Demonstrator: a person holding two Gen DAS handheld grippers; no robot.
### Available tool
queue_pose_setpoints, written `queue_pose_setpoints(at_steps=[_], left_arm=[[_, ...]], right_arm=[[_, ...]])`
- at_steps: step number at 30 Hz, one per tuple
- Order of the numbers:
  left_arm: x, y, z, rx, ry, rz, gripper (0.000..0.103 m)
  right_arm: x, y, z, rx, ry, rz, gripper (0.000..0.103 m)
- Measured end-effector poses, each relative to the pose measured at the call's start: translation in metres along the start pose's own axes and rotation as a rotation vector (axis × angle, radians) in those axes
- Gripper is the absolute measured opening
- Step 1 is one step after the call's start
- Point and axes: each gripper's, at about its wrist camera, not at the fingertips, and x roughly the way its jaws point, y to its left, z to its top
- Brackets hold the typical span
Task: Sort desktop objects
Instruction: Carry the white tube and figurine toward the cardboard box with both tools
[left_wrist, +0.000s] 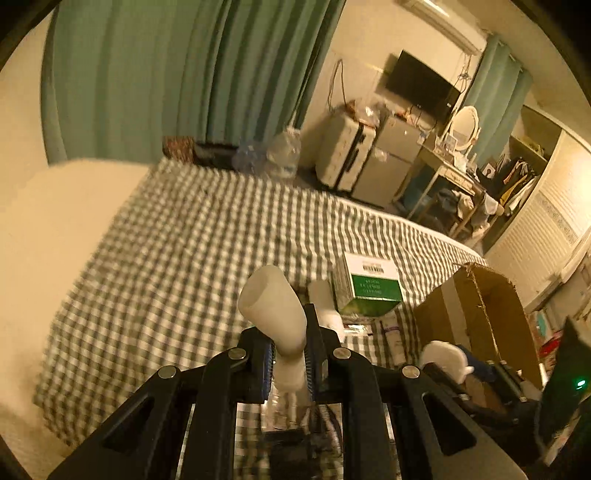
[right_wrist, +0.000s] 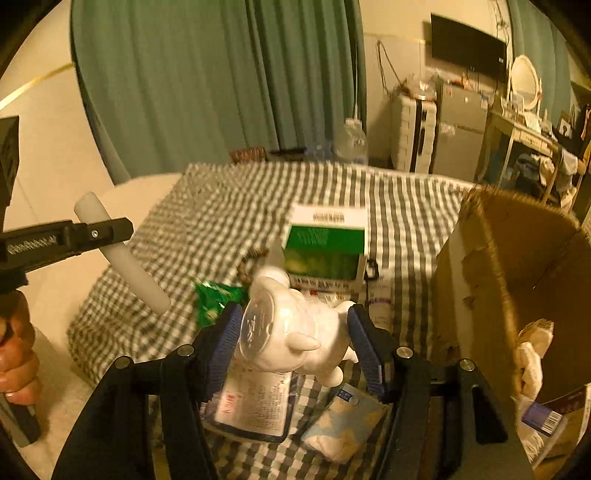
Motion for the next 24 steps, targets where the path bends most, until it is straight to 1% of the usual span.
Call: queue_pose_setpoints(at_steps=[3, 7, 10, 12, 13, 15, 18, 24], left_arm=[[-0.022, -0.003, 0.000, 0.038, -0.057, 0.024, 0.014], [-0.060, -0.008, -0.004, 0.089, -0.166, 0.043, 0.014], [-0.084, -0.012, -0.008, 0.117, -0.236, 0.035, 0.014], [-0.096, -0.013, -0.011, 0.119, -0.274, -0.006, 0.014], [-0.100, -0.014, -0.014, 0.121, -0.291, -0.015, 0.014], [-0.108, -0.018, -0.017, 0.137, -0.309, 0.004, 0.014], [-0.115, -0.022, -0.017, 0.128, -0.303, -0.002, 0.014], [-0.140, -0.041, -0.014, 0.154, -0.329, 0.015, 0.014]], right_arm=[[-0.021, 0.010, 0.001, -0.020, -0.045, 0.004, 0.059], [-0.052, 0.020, 0.002, -0.046, -0.108, 0.013, 0.059], [-0.074, 0.028, 0.002, -0.062, -0.156, 0.034, 0.059], [-0.088, 0.032, 0.001, -0.075, -0.183, 0.047, 0.059], [-0.095, 0.033, 0.000, -0.078, -0.196, 0.049, 0.059], [-0.105, 0.034, -0.002, -0.083, -0.220, 0.049, 0.059], [-0.117, 0.032, -0.002, -0.087, -0.247, 0.042, 0.059], [-0.145, 0.023, -0.002, -0.075, -0.320, 0.047, 0.059]])
